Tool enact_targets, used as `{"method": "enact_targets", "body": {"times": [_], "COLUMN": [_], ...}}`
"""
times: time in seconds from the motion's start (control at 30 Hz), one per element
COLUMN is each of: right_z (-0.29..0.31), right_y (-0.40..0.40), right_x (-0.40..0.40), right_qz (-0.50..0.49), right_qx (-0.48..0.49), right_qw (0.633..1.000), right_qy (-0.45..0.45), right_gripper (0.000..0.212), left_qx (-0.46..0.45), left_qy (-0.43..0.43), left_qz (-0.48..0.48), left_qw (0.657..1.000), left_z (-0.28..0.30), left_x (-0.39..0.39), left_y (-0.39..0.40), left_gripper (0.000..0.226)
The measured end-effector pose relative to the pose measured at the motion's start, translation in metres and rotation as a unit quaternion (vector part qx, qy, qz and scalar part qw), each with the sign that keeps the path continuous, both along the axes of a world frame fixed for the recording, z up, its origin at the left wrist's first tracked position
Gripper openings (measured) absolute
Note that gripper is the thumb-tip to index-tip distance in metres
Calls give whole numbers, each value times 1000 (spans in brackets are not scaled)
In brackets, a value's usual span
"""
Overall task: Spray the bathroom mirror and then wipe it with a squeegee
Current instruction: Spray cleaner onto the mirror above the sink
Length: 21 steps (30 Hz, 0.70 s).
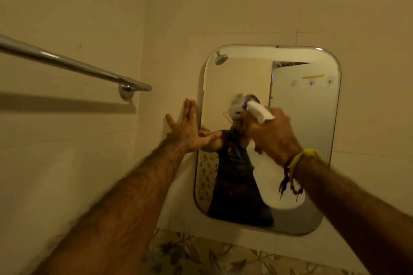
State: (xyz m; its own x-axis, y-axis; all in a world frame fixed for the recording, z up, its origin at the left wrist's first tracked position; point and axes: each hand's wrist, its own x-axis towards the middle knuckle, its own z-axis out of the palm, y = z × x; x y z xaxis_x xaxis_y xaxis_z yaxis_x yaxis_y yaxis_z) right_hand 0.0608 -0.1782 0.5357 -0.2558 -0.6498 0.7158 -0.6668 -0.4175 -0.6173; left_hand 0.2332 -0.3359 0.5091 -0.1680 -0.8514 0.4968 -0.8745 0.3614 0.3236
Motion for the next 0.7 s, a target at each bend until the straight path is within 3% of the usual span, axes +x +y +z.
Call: {"method": "enact_targets", "body": {"times": [0.13,0.23,0.33,0.47,0.7], "right_z": [25,50,70,76,51], "right_y": [10,15,25,33,41], "right_x": [-16,-36,-56,-80,-108], "right_qz": [-23,-28,-69,-137,-194], "right_qx": [-70,-99,-137,-133,-117], "right_qw": [996,988,979,972,961], "right_qy": [-40,-113,-136,-139,-159], "right_gripper": [31,13,9,21,30], "left_qx": [44,51,42,25,-25], "left_qy": [27,43,95,161,142], "left_qz": [31,43,59,50,75], "left_qw": [998,997,993,985,987], "left_z": [16,31,47,68,52], "left_x": [-19,-30,-36,-41,-46], "left_y": [19,27,34,34,36], "left_gripper": [140,145,146,135,129]}}
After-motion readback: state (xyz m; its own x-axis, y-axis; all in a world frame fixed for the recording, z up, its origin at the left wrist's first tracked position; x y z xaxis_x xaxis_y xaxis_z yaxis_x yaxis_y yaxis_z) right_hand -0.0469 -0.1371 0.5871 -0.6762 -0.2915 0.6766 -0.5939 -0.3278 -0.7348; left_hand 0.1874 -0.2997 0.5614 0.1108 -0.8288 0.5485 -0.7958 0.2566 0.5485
